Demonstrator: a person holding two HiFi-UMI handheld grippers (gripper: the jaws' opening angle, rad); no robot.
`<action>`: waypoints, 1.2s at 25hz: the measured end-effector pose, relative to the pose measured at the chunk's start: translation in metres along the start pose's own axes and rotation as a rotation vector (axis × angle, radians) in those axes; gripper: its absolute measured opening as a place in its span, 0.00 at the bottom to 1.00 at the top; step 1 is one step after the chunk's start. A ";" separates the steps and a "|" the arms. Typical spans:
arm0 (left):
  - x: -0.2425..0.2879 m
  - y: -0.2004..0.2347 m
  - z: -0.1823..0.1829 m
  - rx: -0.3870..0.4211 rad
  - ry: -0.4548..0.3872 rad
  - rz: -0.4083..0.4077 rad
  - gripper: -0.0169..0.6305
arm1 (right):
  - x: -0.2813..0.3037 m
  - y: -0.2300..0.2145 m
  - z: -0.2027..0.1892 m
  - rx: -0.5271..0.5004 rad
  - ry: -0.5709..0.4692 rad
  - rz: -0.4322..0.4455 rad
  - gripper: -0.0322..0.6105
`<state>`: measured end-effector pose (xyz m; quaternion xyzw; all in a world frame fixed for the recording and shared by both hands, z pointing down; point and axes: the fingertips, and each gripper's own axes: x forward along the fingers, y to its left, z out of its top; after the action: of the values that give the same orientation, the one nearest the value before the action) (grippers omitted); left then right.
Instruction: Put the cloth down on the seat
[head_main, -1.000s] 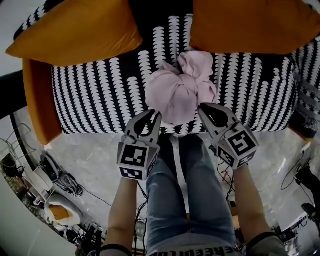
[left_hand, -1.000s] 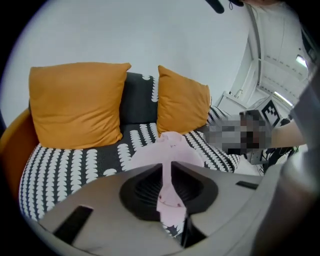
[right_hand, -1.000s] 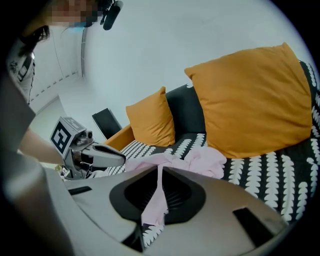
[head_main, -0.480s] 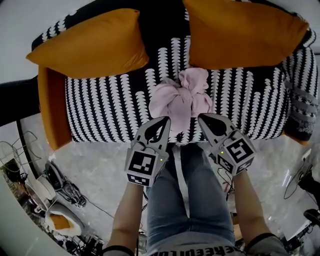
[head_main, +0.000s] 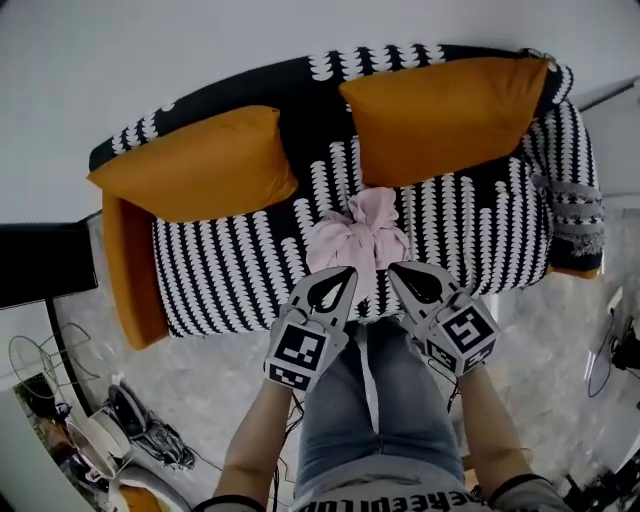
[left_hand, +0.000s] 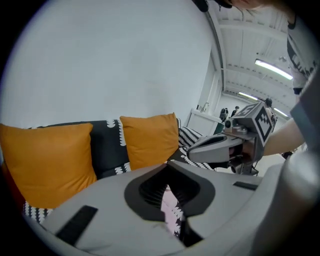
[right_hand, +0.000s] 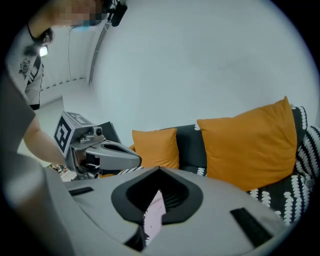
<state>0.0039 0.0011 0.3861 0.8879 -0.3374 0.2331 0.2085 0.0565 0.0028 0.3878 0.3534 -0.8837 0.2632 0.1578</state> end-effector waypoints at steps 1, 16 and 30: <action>-0.003 -0.003 0.005 0.010 -0.001 -0.013 0.06 | -0.004 0.004 0.006 -0.001 -0.008 -0.008 0.04; -0.069 -0.059 0.098 0.177 -0.109 -0.215 0.06 | -0.074 0.075 0.103 -0.042 -0.204 -0.141 0.04; -0.157 -0.086 0.150 0.232 -0.249 -0.287 0.06 | -0.116 0.153 0.167 -0.165 -0.365 -0.211 0.04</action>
<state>0.0006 0.0600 0.1598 0.9667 -0.2016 0.1270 0.0929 0.0139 0.0625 0.1444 0.4716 -0.8742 0.1037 0.0506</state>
